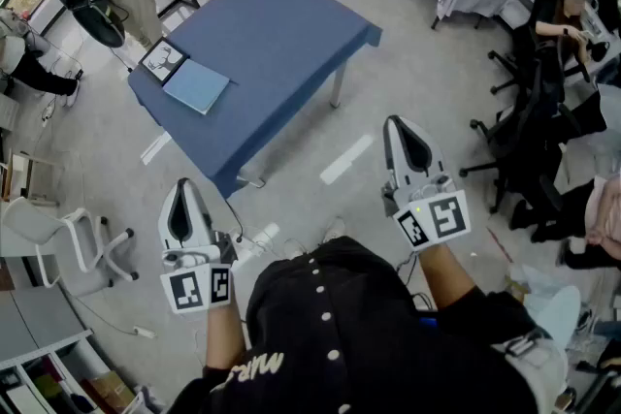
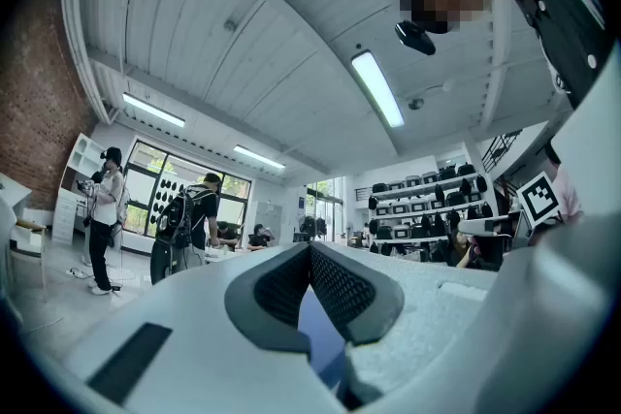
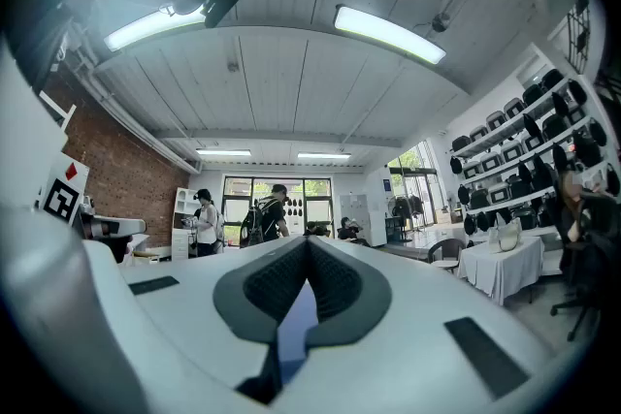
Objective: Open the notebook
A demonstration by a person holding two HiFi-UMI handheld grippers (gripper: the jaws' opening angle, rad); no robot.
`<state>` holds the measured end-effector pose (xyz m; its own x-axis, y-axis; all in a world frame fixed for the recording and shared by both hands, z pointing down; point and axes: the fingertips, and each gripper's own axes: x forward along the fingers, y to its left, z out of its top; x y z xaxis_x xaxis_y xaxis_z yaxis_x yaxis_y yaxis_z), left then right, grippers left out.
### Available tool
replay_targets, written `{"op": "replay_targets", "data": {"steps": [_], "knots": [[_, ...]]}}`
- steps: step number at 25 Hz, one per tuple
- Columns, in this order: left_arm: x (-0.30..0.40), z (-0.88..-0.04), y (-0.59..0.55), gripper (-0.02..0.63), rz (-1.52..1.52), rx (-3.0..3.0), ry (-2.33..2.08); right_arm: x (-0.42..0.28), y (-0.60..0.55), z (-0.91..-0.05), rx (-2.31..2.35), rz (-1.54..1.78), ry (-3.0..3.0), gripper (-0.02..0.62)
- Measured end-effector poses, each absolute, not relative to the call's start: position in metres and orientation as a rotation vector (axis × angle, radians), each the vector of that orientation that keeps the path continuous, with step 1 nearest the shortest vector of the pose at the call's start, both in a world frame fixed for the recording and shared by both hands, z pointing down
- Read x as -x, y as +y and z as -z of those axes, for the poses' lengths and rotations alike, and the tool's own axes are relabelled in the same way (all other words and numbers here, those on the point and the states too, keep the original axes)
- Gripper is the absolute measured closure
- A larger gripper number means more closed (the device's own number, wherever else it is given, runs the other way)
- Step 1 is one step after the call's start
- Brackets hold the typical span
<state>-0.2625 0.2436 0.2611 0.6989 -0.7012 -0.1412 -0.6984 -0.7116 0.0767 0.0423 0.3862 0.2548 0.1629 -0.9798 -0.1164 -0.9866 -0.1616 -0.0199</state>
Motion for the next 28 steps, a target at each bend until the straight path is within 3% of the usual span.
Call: {"op": "replay_targets", "data": {"steps": [26,27,28], "knots": [[0.277,-0.279,0.235,0.601,0.23,-2.817,-1.305,-0.043,0.379,-0.266,2.309,-0.095,1.957,0.592],[0.277,-0.282,0.232,0.47,0.229,-2.799,-1.306,-0.045,0.378,-0.266,2.308,-0.092,1.959,0.592],[0.276,-0.286,0.229,0.262,0.217,-2.774,-1.309,-0.049,0.377,-0.267,2.305,-0.087,1.961,0.592]]}}
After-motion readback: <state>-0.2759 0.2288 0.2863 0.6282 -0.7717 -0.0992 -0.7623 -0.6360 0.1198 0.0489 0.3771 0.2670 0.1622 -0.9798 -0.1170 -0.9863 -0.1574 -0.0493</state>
